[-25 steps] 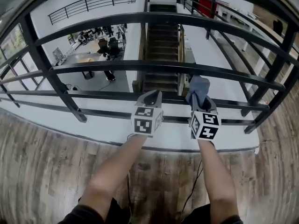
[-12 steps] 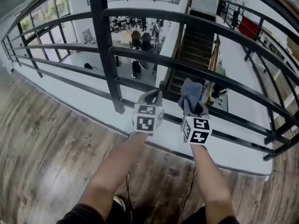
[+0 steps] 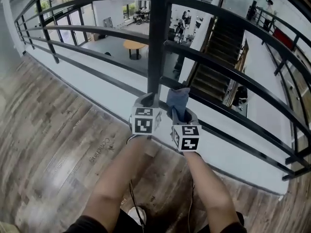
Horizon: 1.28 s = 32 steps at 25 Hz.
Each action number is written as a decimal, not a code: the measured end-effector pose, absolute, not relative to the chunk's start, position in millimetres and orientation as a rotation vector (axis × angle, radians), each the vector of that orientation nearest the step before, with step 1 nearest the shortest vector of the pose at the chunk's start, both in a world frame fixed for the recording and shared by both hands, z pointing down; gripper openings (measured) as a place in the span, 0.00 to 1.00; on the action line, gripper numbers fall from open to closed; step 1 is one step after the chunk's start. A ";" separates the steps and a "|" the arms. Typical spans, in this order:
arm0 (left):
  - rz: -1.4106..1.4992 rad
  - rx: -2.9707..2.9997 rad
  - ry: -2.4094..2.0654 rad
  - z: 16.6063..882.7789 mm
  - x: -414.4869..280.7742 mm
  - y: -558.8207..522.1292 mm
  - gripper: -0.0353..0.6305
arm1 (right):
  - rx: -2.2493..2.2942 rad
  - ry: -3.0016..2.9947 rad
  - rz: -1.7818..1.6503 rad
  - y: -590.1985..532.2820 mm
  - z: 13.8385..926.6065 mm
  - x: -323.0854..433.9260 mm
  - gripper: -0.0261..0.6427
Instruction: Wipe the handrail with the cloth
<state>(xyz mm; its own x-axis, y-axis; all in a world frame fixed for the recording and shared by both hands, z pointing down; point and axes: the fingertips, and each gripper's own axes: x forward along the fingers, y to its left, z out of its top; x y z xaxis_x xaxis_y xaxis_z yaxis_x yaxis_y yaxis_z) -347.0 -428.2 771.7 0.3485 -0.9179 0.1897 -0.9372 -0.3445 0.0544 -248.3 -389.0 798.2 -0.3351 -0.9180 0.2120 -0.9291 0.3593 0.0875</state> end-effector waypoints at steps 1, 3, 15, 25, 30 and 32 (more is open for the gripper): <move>0.193 2.441 -1.715 775.1 -359.1 -431.1 0.06 | 1.647 -2.390 0.106 -397.2 807.4 -259.9 0.17; 0.191 2.416 -1.729 784.7 -378.2 -436.9 0.06 | 1.642 -2.362 0.170 -415.5 825.8 -276.7 0.17; 0.271 2.377 -1.690 838.8 -409.2 -453.2 0.06 | 1.695 -2.084 0.385 -485.9 915.4 -287.9 0.17; 0.300 2.387 -1.616 849.0 -368.4 -452.9 0.06 | 1.711 -2.063 0.457 -484.2 919.7 -247.3 0.17; 0.332 2.484 -1.585 843.7 -331.4 -451.3 0.06 | 1.749 -2.018 0.471 -468.6 918.9 -198.9 0.17; 0.372 2.499 -1.562 845.3 -321.5 -445.5 0.06 | 1.748 -2.019 0.487 -462.9 921.1 -184.9 0.17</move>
